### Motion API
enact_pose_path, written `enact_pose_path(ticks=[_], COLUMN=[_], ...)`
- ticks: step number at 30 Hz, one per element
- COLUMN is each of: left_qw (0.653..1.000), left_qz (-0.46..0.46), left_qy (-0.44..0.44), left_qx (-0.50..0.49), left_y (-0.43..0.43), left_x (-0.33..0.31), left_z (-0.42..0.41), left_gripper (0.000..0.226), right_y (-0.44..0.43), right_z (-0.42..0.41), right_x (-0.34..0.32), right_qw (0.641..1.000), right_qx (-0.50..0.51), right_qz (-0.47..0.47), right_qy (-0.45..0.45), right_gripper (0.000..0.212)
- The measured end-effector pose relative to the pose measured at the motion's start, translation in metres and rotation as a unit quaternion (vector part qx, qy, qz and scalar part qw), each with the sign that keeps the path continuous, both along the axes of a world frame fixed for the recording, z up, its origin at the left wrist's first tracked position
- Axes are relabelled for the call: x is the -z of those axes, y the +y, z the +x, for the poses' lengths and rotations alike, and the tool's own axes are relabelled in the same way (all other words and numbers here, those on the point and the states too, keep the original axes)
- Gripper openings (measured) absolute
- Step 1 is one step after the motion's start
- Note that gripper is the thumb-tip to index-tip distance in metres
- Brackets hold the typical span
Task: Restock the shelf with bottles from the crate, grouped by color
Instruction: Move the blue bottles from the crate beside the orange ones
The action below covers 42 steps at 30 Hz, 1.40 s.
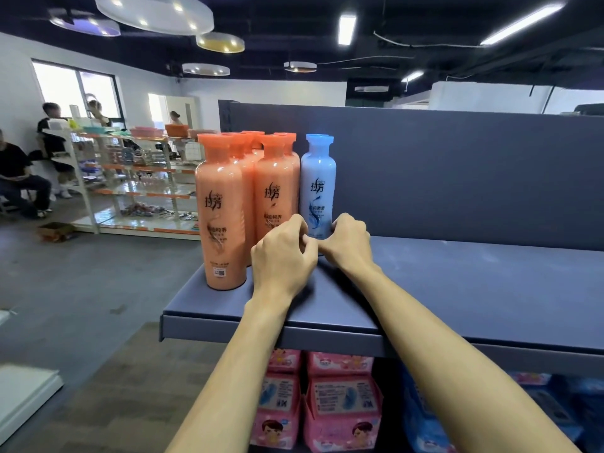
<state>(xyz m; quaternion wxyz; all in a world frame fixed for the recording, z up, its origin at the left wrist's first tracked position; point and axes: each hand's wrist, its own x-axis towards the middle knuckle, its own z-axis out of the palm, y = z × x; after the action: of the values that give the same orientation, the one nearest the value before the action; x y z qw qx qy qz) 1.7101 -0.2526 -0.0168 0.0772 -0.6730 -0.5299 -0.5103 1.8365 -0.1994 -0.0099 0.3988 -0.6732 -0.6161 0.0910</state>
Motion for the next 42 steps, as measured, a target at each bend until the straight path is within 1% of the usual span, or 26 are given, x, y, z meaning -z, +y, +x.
enact_pose_path(ticks=[4,7,9,14,22,28,30,33,35,38,40,42], left_qw=[1.000,1.000,1.000,0.999,0.989,0.966,0.962,0.963,0.968,0.980,0.986,0.990], left_qz=[-0.012,-0.021,-0.023,-0.024,-0.016,-0.007,-0.003,0.008,0.031,0.058,0.052,0.032], left_qy=[0.000,-0.002,0.003,0.037,0.140,0.256,0.272,0.270,0.251,0.180,0.120,0.060], left_qx=[0.003,0.004,0.004,-0.007,-0.038,0.017,0.023,0.008,0.010,0.067,0.107,0.126], left_y=[-0.001,-0.002,-0.002,-0.001,-0.023,-0.045,-0.055,-0.073,-0.083,-0.099,-0.116,-0.136], left_x=[0.000,-0.001,-0.002,0.000,-0.003,-0.007,-0.006,0.000,0.005,0.016,0.027,0.046], left_z=[-0.001,-0.001,-0.001,0.000,0.010,0.020,0.024,0.034,0.043,0.061,0.074,0.088], left_gripper=[0.004,0.004,0.004,0.006,0.024,0.033,0.036,0.039,0.036,0.033,0.033,0.028], right_y=[-0.007,-0.018,-0.028,-0.061,-0.106,-0.130,-0.138,-0.156,-0.168,-0.188,-0.208,-0.234], right_z=[-0.003,-0.001,0.004,0.021,0.054,0.065,0.069,0.076,0.083,0.097,0.107,0.118], right_x=[-0.002,-0.006,-0.008,-0.016,-0.032,-0.039,-0.033,-0.018,-0.012,-0.004,0.009,0.033], right_qw=[1.000,0.998,0.997,0.991,0.982,0.984,0.982,0.974,0.971,0.973,0.976,0.975], right_qx=[0.002,-0.010,-0.018,-0.014,-0.008,-0.004,-0.011,-0.023,-0.026,-0.013,-0.006,0.004], right_qz=[-0.009,-0.029,-0.035,-0.017,-0.017,0.011,0.027,0.037,0.048,0.070,0.103,0.152], right_qy=[-0.010,-0.050,-0.069,-0.129,-0.187,-0.178,-0.186,-0.223,-0.235,-0.220,-0.191,-0.163], right_gripper=[0.064,0.057,0.058,0.060,0.056,0.055,0.052,0.052,0.050,0.047,0.044,0.041])
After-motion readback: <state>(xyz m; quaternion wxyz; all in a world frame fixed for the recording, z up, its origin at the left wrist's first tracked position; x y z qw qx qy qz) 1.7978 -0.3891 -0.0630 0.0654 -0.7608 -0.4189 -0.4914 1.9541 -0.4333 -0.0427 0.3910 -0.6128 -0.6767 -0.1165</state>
